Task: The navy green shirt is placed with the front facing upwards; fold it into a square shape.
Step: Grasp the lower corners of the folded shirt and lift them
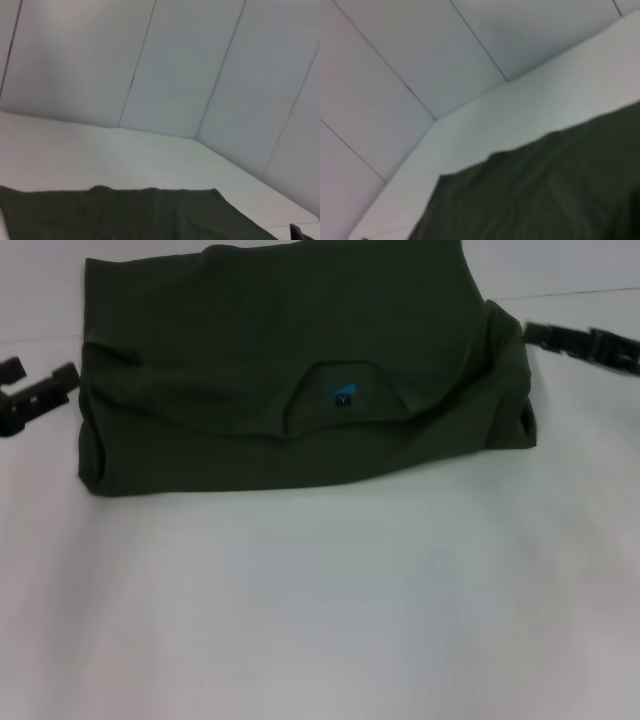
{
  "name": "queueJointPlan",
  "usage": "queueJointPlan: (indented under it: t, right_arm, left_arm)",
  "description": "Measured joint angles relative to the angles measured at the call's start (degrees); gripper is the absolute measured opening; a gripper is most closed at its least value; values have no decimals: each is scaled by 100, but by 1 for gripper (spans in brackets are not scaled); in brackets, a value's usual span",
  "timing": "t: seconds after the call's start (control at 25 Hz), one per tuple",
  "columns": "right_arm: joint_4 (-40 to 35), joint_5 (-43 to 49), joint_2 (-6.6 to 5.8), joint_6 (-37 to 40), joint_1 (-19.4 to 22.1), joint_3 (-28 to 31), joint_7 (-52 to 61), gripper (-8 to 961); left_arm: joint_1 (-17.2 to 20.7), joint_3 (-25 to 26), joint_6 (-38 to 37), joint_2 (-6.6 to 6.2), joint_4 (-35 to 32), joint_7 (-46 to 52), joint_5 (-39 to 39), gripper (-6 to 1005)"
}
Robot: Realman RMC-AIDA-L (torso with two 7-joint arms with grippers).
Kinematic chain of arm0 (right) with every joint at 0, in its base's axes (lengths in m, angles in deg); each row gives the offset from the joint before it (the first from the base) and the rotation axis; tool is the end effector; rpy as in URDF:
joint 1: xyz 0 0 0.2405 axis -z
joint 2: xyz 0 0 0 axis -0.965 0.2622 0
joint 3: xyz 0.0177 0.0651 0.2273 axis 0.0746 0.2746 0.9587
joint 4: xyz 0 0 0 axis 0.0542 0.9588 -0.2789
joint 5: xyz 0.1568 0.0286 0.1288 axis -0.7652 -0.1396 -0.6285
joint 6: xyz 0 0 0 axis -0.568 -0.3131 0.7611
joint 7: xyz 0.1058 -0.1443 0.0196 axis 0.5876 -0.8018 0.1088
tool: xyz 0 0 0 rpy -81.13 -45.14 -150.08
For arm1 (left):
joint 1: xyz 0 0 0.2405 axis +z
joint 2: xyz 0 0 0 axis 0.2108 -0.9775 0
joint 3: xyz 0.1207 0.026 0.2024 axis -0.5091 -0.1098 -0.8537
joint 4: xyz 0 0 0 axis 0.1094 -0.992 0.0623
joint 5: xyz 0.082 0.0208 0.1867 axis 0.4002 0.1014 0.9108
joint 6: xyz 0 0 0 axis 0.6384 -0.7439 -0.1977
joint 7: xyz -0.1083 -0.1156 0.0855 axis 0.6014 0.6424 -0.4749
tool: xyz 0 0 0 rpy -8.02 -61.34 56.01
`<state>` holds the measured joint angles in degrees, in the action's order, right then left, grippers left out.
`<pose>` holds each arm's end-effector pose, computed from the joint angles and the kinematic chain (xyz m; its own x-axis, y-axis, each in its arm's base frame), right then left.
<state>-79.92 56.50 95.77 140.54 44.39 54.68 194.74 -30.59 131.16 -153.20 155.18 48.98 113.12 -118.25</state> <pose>0.3007 0.3848 0.0686 0.2837 -0.5813 -0.7626 -0.9394 -0.3282 -0.0993 -0.2598 0.3623 0.0475 0.5626 0.3535 0.7474 0.7821 -0.5205 -0.3426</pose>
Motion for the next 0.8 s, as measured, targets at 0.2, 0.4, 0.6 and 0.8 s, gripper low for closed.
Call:
queueJointPlan:
  t: [0.2,0.4,0.6,0.8]
  right_arm:
    - [-12,123,-169,76,264,-42,68,578]
    - [-44,749,-271,74,275,-51,226,579]
    - [-49,1160,-294,-32,204,-60,294,571]
    - [-52,1494,-271,-255,72,-68,366,567]
  left_arm:
    - [81,-31,-167,6,-137,2,3,911]
    - [81,-53,-306,4,-224,1,56,911]
    - [54,-84,-343,-22,-358,2,182,910]
    - [39,-120,-353,-13,-377,5,439,910]
